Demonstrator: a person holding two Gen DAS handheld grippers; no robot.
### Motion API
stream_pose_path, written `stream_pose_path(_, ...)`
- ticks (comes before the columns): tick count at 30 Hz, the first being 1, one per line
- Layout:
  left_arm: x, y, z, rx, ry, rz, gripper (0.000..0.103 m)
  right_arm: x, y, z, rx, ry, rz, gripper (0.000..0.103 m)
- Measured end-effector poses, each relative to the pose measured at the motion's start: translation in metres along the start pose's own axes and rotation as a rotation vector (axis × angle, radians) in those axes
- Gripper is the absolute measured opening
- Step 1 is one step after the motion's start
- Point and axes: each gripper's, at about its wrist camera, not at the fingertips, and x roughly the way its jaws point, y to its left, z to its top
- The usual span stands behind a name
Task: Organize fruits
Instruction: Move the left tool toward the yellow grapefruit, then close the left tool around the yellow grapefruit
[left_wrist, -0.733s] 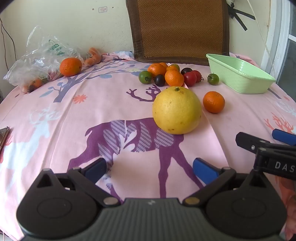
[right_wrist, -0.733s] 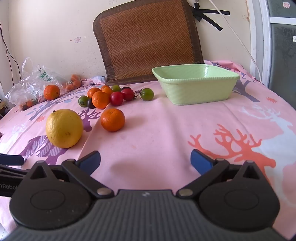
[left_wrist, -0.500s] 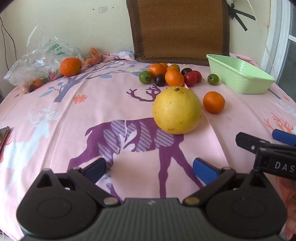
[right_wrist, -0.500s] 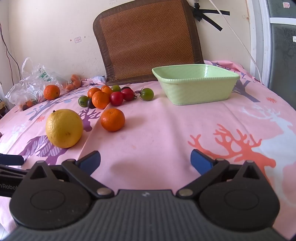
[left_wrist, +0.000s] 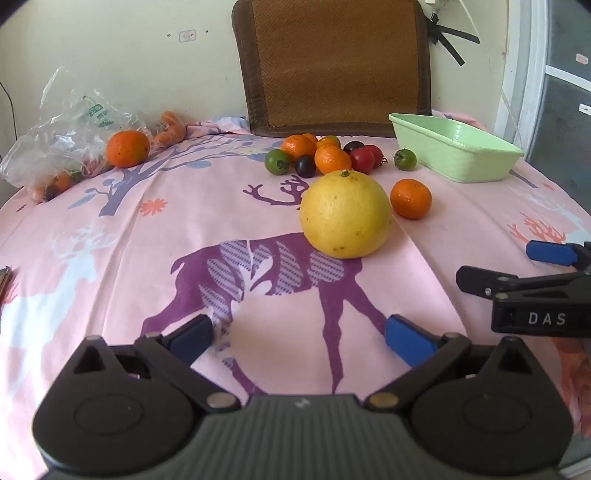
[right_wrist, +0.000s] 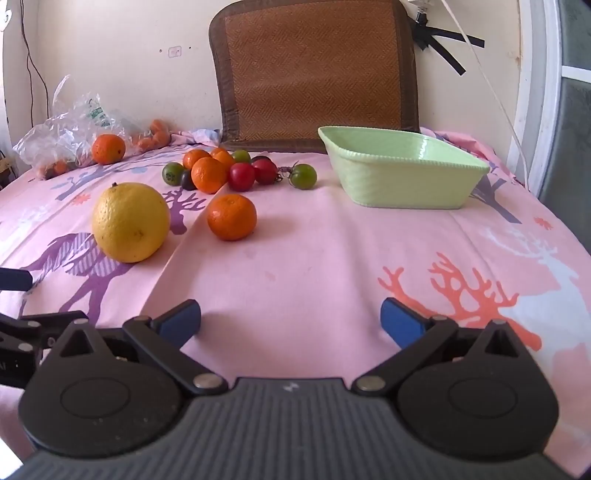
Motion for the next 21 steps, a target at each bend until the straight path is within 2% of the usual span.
stream_pose_path(5,-0.015,0.019,-0.006,-0.052,-0.052,-0.070,0.103,-0.003,-0.003,-0.001,-0.018,-0.002,0.011,0.103)
stream_pose_path(9,-0.032,0.038,-0.007,-0.053,-0.161,-0.048,0.102,-0.007,0.000,0.000,-0.035,-0.019,0.033,0.103)
stream_pose_path(10,-0.035,0.042,-0.004,-0.053,-0.186,-0.055,0.100,-0.010,0.003,0.002,-0.048,-0.037,0.049,0.102)
stream_pose_path(11,-0.036,0.045,0.001,-0.051,-0.197,-0.068,0.098,-0.012,0.006,0.003,-0.066,-0.057,0.064,0.096)
stream_pose_path(12,-0.035,0.049,0.007,-0.049,-0.199,-0.095,0.097,-0.015,0.011,0.006,-0.096,-0.078,0.084,0.091)
stream_pose_path(14,-0.033,0.054,0.022,-0.057,-0.191,-0.168,0.086,-0.017,0.022,0.013,-0.161,-0.113,0.125,0.086)
stream_pose_path(16,-0.026,0.059,0.038,-0.080,-0.163,-0.254,0.080,-0.014,0.034,0.021,-0.229,-0.116,0.186,0.081)
stream_pose_path(18,-0.015,0.060,0.045,-0.094,-0.134,-0.334,0.078,-0.008,0.046,0.028,-0.284,-0.116,0.233,0.075)
stream_pose_path(21,0.001,0.055,0.057,-0.087,-0.110,-0.369,0.072,0.007,0.061,0.038,-0.338,-0.121,0.260,0.074)
